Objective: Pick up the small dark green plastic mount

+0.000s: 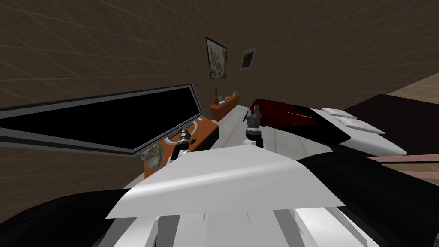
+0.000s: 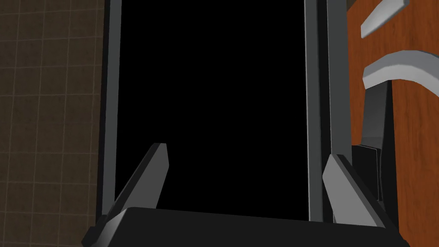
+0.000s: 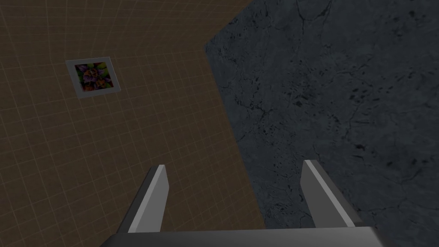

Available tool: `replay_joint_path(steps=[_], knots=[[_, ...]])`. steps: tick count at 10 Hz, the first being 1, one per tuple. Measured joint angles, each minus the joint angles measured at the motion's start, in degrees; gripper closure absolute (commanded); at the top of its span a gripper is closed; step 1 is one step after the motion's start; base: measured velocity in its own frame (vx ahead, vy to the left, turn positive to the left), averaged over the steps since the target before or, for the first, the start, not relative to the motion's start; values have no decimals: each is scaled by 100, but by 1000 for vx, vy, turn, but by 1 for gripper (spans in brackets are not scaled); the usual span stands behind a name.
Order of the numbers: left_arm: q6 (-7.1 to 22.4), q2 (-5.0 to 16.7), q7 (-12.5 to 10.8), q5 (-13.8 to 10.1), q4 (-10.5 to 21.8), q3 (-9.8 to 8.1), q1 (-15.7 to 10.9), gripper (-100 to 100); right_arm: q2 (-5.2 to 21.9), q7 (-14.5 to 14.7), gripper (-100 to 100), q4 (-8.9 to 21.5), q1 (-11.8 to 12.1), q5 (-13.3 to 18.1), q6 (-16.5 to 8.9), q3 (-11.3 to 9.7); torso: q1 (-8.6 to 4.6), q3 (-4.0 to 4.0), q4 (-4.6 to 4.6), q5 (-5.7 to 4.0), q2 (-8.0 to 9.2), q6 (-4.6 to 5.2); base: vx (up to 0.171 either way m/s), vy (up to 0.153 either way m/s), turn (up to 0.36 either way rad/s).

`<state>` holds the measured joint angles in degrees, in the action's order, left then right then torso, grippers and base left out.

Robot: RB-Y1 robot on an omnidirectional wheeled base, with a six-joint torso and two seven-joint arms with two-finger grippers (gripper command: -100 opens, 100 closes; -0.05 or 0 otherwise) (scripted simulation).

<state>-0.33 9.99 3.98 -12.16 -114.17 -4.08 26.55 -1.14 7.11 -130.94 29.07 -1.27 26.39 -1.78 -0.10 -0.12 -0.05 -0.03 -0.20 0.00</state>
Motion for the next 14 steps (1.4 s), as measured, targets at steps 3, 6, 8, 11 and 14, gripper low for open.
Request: replay_joint_path(steps=[3,6,8,11,14], knots=[[545,73,-114,-111,119,-137,-39,-100,0,0,0,0,0,0,0,0,-3,1,0,0,1,0,52,-31,-20],[783,192,-203,-211,459,-205,-118,-100,0,0,0,0,0,0,0,0,2,2,1,1,3,0,43,-23,-16],[993,268,-291,-287,682,-287,-206,-100,0,0,0,0,0,0,0,0,0,1,0,0,1,0,48,-29,-27],[1458,325,-408,-363,882,-401,-291,-100,0,0,0,0,0,0,0,0,4,-1,0,0,-1,-1,61,-23,-27],[1940,410,-559,-449,1241,-537,-452,-100,0,0,0,0,0,0,0,0,4,1,1,1,2,0,45,-16,-22]])
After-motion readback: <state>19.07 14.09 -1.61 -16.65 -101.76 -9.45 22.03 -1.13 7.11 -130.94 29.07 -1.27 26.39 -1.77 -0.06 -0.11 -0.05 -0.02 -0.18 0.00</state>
